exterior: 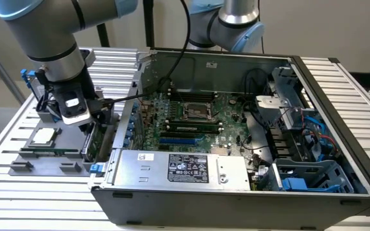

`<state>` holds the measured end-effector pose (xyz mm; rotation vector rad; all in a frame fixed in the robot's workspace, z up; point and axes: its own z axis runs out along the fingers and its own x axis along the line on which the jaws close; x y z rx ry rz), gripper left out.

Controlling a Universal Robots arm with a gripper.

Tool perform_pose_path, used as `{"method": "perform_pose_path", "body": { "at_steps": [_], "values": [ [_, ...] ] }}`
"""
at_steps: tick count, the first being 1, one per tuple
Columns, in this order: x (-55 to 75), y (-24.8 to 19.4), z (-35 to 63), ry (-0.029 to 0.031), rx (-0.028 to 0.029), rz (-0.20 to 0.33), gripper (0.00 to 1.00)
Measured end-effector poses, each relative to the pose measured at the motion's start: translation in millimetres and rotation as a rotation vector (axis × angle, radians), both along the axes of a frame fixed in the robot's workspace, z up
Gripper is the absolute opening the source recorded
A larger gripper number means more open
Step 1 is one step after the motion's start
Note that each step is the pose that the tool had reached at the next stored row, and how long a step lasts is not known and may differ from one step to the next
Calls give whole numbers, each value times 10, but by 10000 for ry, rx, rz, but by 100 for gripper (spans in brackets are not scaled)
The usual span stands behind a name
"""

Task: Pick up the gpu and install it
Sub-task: 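Pick up the gpu and move the gpu toward the slot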

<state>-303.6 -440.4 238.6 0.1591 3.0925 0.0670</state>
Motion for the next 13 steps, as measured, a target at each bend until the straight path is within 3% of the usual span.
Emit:
{"method": "perform_pose_path", "body": {
  "at_steps": [13],
  "values": [
    [-10,21,-2,0,52,13,100]
  ]
}}
